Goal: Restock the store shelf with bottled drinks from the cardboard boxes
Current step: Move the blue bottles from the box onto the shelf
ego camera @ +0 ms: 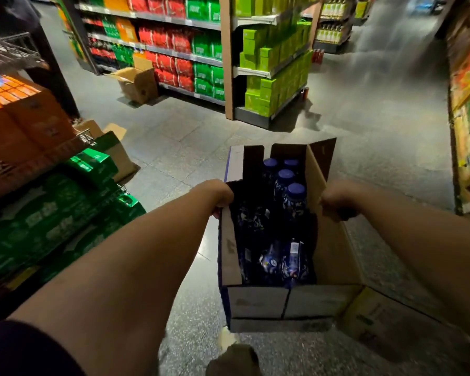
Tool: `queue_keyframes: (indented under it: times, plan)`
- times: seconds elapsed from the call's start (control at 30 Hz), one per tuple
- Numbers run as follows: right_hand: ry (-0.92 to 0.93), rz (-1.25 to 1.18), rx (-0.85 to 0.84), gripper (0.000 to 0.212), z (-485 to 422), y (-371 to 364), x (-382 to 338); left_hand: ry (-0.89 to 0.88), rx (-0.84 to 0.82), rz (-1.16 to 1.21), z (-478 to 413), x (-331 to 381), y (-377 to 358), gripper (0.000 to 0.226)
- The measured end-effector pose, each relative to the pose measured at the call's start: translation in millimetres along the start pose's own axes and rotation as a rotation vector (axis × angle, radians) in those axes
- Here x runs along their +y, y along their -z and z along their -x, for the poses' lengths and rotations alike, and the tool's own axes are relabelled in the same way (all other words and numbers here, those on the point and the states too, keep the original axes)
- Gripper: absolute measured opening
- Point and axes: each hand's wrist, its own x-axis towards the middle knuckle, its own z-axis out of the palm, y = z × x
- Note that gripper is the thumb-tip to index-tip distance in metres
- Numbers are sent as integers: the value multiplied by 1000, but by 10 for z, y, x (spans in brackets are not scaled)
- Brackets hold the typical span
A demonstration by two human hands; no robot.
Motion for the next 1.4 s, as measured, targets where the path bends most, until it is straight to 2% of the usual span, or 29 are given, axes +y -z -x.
queue_keyframes:
  times: [0.1, 0.3, 0.53, 0.67, 0.8, 0.97, 1.2, 1.4]
  plan:
    - [-6, -41, 4, 22, -515, 215, -272, 0, -5, -24, -529, 125, 258, 22]
    - [21, -43, -19, 25, -1438, 625, -888, 33, 5, -34, -1545, 279, 817, 13]
    - [75, 103, -128, 28, -2700, 1153, -1726, 119, 29, 38, -2751, 445, 1414, 16]
    - [153, 165, -86, 25, -3491, 1506, -2275, 184, 45, 92, -3368, 494, 1719, 13]
    - [235, 195, -36, 23, -4118, 1843, -2866, 233, 143, 112, -3888, 520, 2080, 17]
    - [349, 307, -30, 24, -4771, 2163, -3694, 324, 248, 143, -4511, 433, 2552, 18]
    - [381, 341, -83, 26, -5752, 2305, -4923, 390, 190, 141, -5598, 117, 3382, 23]
    - [411, 434, -92, 27, -6396, 2455, -6034, 483, 205, 133, -6389, -216, 4148, 18]
